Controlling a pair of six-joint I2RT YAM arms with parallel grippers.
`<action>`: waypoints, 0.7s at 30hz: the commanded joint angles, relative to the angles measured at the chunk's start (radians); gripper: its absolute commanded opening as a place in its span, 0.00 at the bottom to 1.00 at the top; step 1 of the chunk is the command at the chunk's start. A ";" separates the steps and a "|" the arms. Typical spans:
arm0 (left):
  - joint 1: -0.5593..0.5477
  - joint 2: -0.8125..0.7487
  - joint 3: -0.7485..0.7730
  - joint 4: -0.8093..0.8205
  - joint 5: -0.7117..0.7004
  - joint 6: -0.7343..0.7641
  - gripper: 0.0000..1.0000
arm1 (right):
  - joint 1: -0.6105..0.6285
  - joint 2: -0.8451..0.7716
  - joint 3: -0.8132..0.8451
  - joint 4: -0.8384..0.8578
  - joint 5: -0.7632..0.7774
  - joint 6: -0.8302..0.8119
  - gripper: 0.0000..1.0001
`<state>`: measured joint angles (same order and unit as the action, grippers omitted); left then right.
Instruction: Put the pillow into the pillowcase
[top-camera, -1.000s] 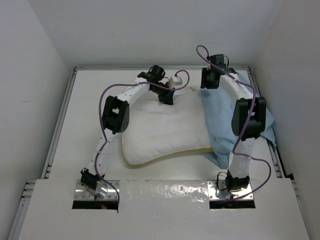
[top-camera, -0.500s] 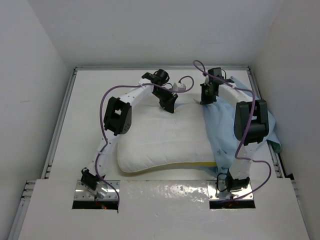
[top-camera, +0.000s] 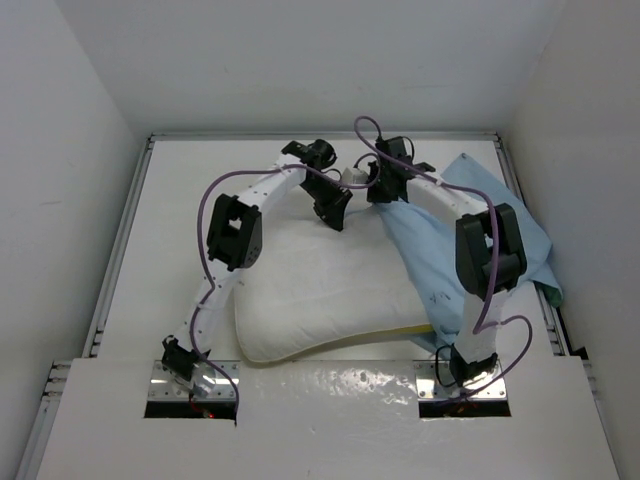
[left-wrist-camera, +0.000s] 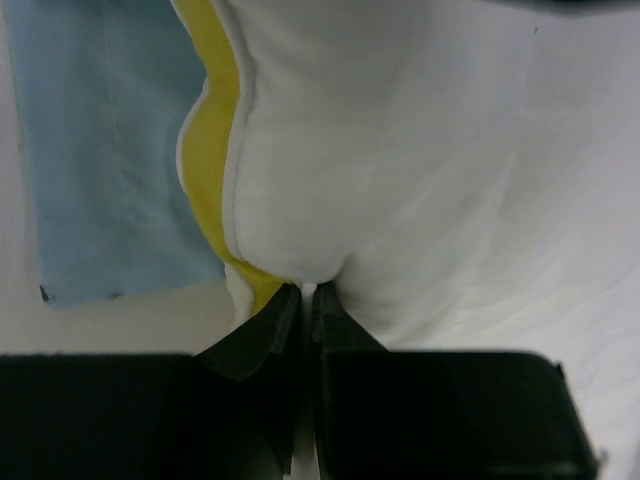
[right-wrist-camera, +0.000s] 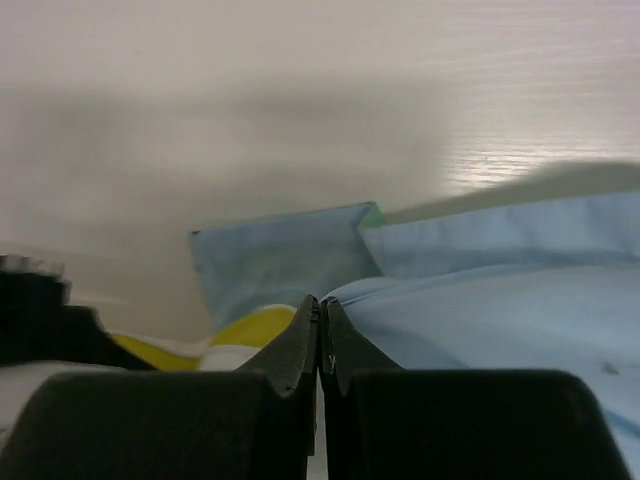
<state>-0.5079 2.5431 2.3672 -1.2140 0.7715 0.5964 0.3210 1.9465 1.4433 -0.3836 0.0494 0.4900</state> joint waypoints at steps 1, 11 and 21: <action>-0.011 -0.096 0.050 0.007 0.097 0.008 0.00 | 0.052 -0.072 -0.035 0.202 -0.051 0.174 0.00; 0.146 -0.219 -0.175 0.480 0.052 -0.403 0.00 | 0.108 -0.141 -0.147 0.371 -0.069 0.350 0.00; 0.249 -0.280 -0.348 0.858 -0.041 -0.697 0.00 | 0.227 -0.077 -0.075 0.463 -0.163 0.412 0.00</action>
<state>-0.2817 2.3589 2.0594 -0.6247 0.7658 0.0414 0.5098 1.8442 1.2739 0.0158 0.0185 0.8486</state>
